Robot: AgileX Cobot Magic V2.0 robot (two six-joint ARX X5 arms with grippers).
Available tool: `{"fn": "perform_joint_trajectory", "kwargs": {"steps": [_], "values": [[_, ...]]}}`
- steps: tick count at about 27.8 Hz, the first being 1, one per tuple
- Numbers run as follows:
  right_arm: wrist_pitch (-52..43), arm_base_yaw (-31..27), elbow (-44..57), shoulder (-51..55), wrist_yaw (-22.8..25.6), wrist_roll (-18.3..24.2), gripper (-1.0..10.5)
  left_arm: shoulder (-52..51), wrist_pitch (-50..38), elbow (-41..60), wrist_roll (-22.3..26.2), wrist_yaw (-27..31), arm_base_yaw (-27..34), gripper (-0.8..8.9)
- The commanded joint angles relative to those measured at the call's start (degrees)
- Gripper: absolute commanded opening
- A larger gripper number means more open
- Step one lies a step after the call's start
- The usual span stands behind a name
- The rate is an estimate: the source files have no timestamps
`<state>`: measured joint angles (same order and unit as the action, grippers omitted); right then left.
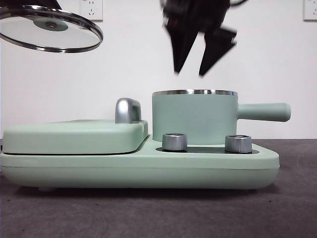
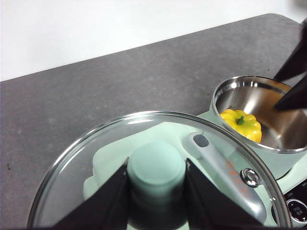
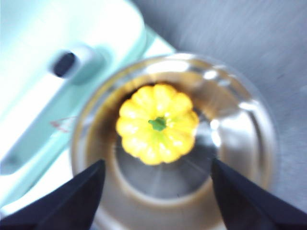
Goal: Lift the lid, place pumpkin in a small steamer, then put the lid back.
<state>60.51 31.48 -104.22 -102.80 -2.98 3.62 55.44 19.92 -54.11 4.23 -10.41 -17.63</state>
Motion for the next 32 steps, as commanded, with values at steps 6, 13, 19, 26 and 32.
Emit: {"fn": "perform_joint_trajectory", "kwargs": {"steps": [6,13,19,26,32], "values": [[-21.1,0.3,22.5,19.6,0.2,-4.9,3.2,0.0,-1.5,-1.2,-0.5,-0.1,0.0,0.10],[-28.5,0.6,39.1,35.8,1.0,-4.9,3.2,0.1,-1.6,-1.2,-0.3,-0.2,-0.1,0.10],[-28.6,0.7,49.0,47.6,4.6,-5.9,3.2,0.9,-2.4,-1.2,1.3,-0.2,-1.2,0.10],[-27.5,0.7,57.6,59.8,5.5,-7.8,3.2,4.7,-9.8,-1.2,1.3,-0.2,-4.7,0.10],[-24.6,0.6,61.5,64.5,6.5,-9.0,3.2,10.4,-20.0,-1.2,1.3,-0.1,-8.6,0.10]]}}
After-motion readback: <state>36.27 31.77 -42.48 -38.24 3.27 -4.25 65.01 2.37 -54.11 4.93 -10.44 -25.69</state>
